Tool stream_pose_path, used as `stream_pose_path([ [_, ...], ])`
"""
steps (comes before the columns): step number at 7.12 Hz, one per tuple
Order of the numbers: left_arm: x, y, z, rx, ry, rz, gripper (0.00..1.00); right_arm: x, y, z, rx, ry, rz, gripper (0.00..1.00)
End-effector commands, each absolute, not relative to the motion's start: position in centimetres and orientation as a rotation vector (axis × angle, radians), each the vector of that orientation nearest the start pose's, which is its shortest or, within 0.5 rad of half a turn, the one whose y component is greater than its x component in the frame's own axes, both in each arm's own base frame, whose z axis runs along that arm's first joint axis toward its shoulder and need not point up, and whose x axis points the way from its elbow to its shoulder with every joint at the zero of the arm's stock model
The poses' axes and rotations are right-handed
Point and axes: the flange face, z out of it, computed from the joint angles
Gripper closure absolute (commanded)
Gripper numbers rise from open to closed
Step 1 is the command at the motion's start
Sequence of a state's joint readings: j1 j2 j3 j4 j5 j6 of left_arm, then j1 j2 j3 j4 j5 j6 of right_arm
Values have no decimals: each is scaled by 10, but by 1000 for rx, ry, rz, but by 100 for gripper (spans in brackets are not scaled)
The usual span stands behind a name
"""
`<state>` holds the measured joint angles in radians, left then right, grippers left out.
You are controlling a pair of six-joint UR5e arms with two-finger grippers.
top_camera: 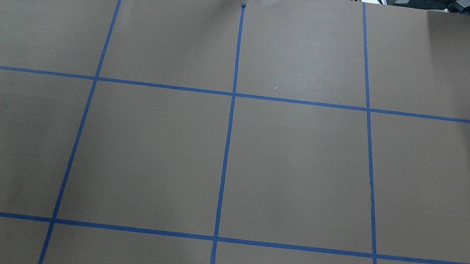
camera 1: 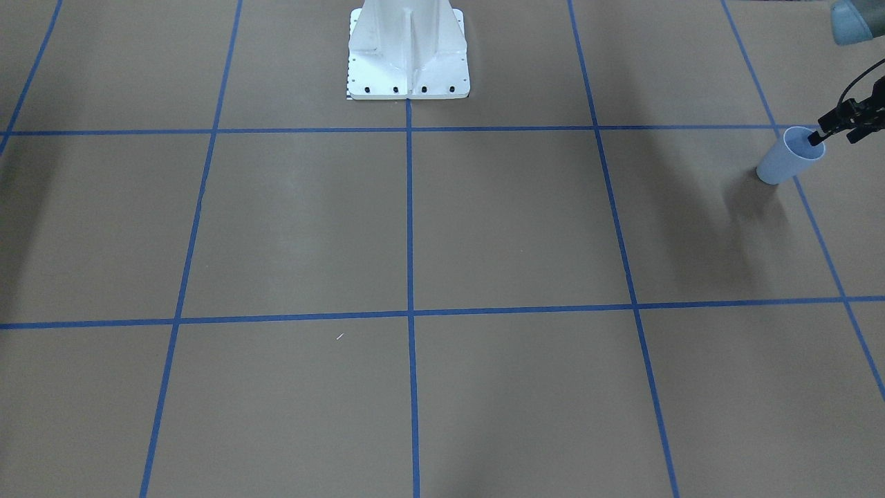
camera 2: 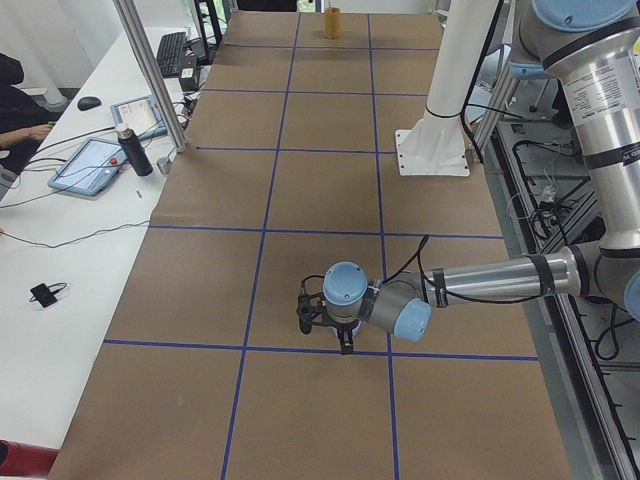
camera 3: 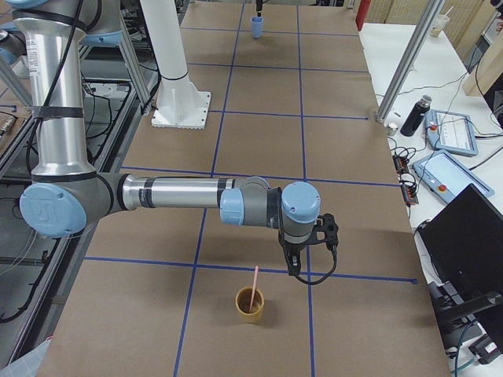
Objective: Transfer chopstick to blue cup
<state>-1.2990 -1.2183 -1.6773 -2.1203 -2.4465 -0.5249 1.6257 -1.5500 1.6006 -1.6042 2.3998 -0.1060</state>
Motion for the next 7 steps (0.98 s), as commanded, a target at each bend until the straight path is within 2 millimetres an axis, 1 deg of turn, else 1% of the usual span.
stream_pose_path([
  [1,50,-355,696,-95,905,-81,1,84,-499,632,81,-825,-60,0],
  [2,55,-354,695,-99,905,-63,3,84,-499,632,80,-825,-61,0],
  [3,59,-354,696,-105,901,-55,36,84,-500,631,81,-825,-58,0],
  [4,58,-351,699,-107,895,-56,68,84,-500,630,83,-825,-59,0],
  [5,58,-351,698,-106,895,-55,98,84,-500,631,81,-825,-58,0],
  [6,57,-349,698,-111,896,-63,100,84,-500,631,81,-825,-58,0],
  [7,58,-350,694,-111,905,-66,100,84,-500,631,81,-825,-58,0],
])
